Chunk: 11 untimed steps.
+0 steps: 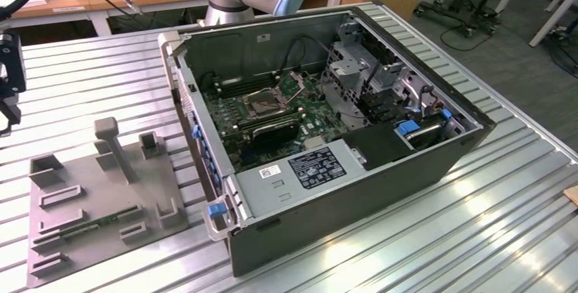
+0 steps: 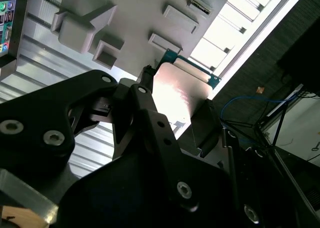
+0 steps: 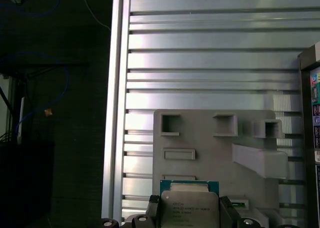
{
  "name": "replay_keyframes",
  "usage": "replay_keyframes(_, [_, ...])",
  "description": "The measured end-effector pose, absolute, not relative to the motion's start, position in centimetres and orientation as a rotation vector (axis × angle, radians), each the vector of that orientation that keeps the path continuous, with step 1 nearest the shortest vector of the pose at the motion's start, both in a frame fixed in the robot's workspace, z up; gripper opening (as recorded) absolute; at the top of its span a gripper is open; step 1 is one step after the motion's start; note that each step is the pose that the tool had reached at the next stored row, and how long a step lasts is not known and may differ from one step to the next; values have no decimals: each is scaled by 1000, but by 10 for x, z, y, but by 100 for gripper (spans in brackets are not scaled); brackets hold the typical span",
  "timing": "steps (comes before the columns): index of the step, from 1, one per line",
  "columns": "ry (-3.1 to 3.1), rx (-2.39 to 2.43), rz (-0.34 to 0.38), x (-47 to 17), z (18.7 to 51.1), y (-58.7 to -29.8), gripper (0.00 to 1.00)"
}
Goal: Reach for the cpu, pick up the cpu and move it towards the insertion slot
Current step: 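Pick up the cpu and move it towards the insertion slot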
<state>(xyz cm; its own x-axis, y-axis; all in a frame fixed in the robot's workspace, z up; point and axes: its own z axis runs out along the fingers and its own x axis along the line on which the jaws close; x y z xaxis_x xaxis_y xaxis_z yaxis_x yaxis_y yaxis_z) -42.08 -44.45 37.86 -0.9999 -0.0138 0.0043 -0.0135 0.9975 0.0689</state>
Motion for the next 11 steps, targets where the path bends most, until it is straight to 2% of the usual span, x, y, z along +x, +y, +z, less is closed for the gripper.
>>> replay_keyframes(11, [-3135,22,-108,-413,379,-445,54])
